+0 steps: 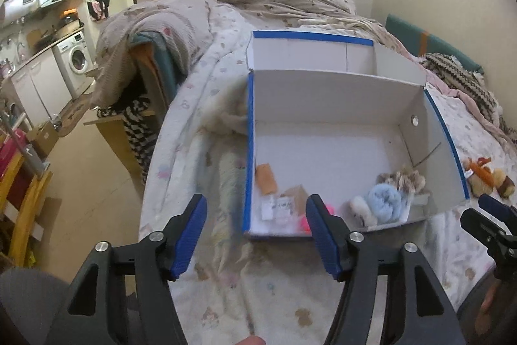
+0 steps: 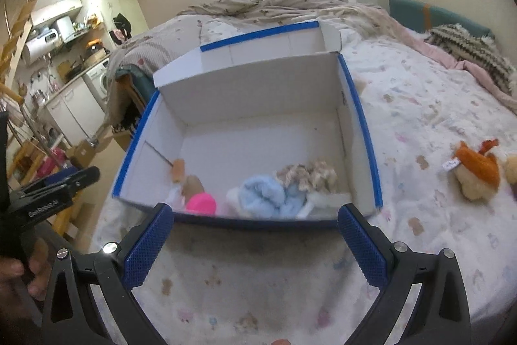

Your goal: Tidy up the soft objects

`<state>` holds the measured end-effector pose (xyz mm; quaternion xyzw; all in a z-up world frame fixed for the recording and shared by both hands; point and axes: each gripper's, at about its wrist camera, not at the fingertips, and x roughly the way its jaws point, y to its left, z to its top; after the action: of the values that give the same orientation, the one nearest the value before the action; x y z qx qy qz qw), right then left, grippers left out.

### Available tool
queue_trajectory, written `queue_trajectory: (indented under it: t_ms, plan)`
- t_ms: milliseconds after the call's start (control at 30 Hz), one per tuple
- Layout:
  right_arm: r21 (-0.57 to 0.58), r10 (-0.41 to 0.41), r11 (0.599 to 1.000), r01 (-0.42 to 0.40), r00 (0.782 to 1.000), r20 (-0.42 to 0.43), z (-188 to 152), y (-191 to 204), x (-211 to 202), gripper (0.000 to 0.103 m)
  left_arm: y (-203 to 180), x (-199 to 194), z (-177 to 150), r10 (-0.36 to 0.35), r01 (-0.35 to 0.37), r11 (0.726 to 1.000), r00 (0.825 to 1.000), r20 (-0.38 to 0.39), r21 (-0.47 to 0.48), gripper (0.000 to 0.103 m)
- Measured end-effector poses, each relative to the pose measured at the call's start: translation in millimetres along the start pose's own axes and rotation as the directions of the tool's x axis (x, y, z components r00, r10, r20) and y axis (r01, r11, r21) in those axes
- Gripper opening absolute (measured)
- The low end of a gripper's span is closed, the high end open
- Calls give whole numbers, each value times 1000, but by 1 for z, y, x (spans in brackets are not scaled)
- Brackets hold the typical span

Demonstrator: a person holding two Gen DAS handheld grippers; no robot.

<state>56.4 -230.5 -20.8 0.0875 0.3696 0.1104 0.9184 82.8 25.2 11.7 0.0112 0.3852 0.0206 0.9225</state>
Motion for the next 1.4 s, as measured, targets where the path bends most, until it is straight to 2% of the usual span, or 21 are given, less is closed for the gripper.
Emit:
queue_trajectory:
  t_ms: [100,167,233,300,500,600,700,967,1400]
  plan:
    - [-6,-14,1000,14,1000,-2,-11,4,-5,103,5,-1,-14,10,-10,1000,1000,-10,-12,63]
    - [16,-6,1000,6,1000,-9,-15,4,-4,103,10,-1,-21,17,-17,999,1000,-13,-34,73]
    - [17,-16,1000,16,1000,-16,-16,4,-1,103,13,-1,-22,12,-12,998,1000,-9,-59,92]
    - [-2,-40,999,40,999,-8,-16,5,1,103,16,-2,-21,-5,6,997,1000,9,-77,97]
    - [-33,-58,998,60,996,70,-13,11,-5,103,12,-6,-20,6,-3,999,998,55,-54,98]
    - [-56,-76,995,82,991,107,-12,14,-10,103,10,-7,-19,12,-9,999,998,61,-48,98]
    - [-48,-62,996,69,990,124,-11,12,-14,103,7,-6,-20,38,-36,999,997,60,-30,98]
    - [-39,-70,996,75,990,122,-9,12,-15,103,-1,-11,-23,20,-20,1000,997,73,3,98]
    - [-31,-70,997,74,989,128,-7,10,-14,103,-1,-12,-23,18,-18,1000,997,74,-6,98]
